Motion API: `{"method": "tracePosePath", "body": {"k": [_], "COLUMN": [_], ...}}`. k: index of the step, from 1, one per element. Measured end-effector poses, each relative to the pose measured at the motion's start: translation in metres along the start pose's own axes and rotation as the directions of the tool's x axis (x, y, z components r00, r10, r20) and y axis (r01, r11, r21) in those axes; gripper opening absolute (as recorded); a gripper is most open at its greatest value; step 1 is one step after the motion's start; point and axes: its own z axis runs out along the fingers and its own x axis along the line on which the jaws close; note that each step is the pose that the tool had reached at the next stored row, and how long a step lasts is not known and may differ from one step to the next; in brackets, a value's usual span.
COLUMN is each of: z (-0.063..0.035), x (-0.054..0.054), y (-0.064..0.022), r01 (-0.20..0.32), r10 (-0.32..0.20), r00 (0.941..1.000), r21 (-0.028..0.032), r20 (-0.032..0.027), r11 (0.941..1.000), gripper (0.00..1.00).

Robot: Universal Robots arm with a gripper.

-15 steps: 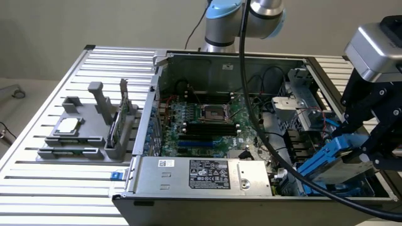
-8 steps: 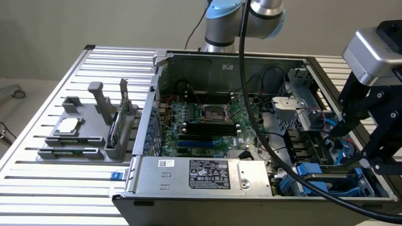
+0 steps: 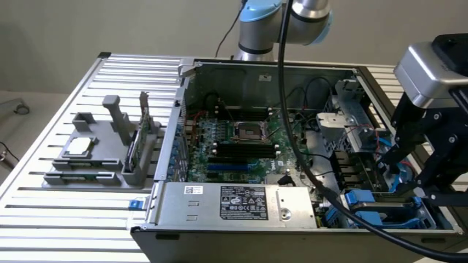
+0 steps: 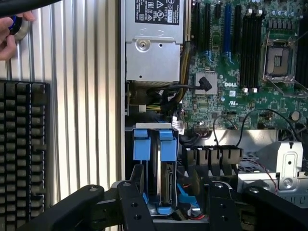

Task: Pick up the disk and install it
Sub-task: 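Insert the disk into the insertion slot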

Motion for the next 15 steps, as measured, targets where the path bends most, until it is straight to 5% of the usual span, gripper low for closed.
{"method": "tracePosePath", "body": {"k": [10,15], "z": [0.0184,0.0278], "x": [0.0,-0.002], "y": [-0.0059,-0.0104], "r01": [0.013,0.027], "r10": [-0.013,-0.027], "r00": [0.9999,0.9996], "r21": [-0.0014,-0.0029], "r20": [0.0004,0.0004], "r11": [0.9999,0.9996], "gripper": [0.11,0.11]}}
